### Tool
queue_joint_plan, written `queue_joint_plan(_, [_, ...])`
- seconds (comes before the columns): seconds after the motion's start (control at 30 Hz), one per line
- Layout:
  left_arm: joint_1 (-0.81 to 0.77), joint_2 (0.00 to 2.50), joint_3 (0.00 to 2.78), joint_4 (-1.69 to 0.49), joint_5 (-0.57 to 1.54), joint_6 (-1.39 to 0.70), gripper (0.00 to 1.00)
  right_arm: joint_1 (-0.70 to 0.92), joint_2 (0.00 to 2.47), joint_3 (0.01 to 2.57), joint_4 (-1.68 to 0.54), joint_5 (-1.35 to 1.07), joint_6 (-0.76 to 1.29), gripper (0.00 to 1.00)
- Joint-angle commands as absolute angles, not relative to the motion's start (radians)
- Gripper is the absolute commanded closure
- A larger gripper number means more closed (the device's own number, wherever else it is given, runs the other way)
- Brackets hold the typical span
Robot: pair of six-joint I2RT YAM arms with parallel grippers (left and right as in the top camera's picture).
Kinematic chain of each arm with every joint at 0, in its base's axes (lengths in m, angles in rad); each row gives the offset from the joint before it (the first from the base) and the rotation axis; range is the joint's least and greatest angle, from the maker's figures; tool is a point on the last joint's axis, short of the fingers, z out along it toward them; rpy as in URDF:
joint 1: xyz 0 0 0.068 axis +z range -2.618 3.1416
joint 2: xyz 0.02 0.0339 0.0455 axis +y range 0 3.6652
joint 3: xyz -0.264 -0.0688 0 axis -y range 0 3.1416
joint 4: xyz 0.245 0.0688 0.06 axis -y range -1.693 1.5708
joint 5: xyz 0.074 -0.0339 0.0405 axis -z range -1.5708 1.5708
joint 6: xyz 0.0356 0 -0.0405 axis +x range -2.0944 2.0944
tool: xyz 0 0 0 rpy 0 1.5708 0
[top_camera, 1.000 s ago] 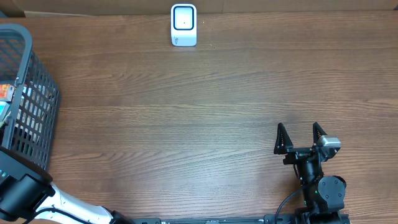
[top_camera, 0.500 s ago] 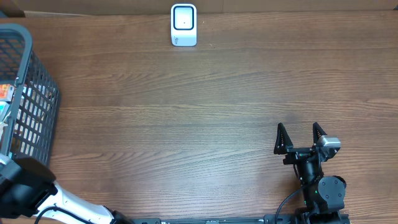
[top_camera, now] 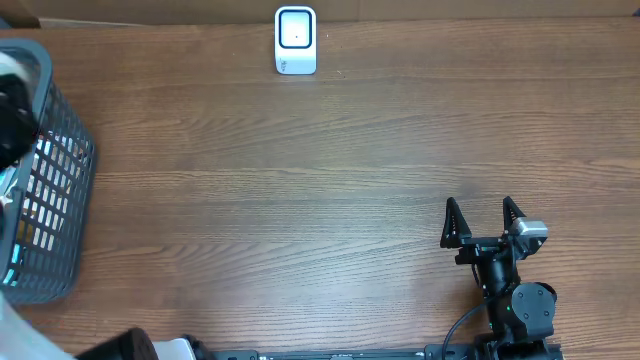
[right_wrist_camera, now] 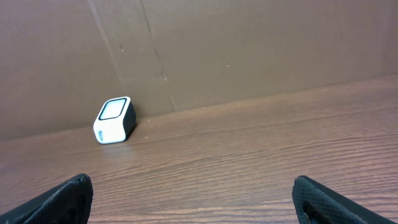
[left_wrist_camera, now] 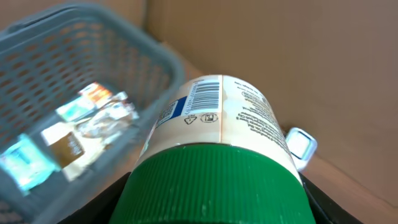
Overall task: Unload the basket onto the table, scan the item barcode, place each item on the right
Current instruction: 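Grasp the green-lidded jar with the left gripper and lift it out, then place the green-lidded jar upright on the table and release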
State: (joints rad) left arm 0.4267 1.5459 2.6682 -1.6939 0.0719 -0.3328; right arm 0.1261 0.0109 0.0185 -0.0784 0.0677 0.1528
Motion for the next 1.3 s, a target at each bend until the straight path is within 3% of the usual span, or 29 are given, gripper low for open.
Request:
queue_joint_plan(0.0, [0.299, 1.547, 2.618, -1.689, 0.081, -0.329, 0.64, 0.132, 0.003, 0.008, -0.074, 0.078, 0.149, 0.0])
queue_joint_plan(0.3, [-0.109, 1.578, 2.254, -1.668, 0.068, -0.408, 0.66, 0.132, 0.003, 0.008, -0.074, 0.077, 0.149, 0.0])
queue_joint_plan(0.5, [-0.249, 1.655, 2.06, -1.598, 0.037, -0.442, 0.64, 0.132, 0.003, 0.008, -0.074, 0.077, 0.149, 0.0])
queue_joint_plan(0.73, [-0.252, 1.768, 1.86, -1.549, -0.056, -0.523, 0.62, 0.132, 0.003, 0.008, -0.074, 0.078, 0.148, 0.0])
queue_joint_plan(0.97, [-0.207, 1.88, 1.65, -1.364, -0.055, -0.535, 0.61, 0.132, 0.003, 0.008, -0.074, 0.077, 0.148, 0.0])
queue_joint_plan(1.27, [-0.148, 1.976, 1.588, -1.262, -0.06, -0.543, 0.6, 0.132, 0.003, 0.008, -0.074, 0.077, 0.148, 0.0])
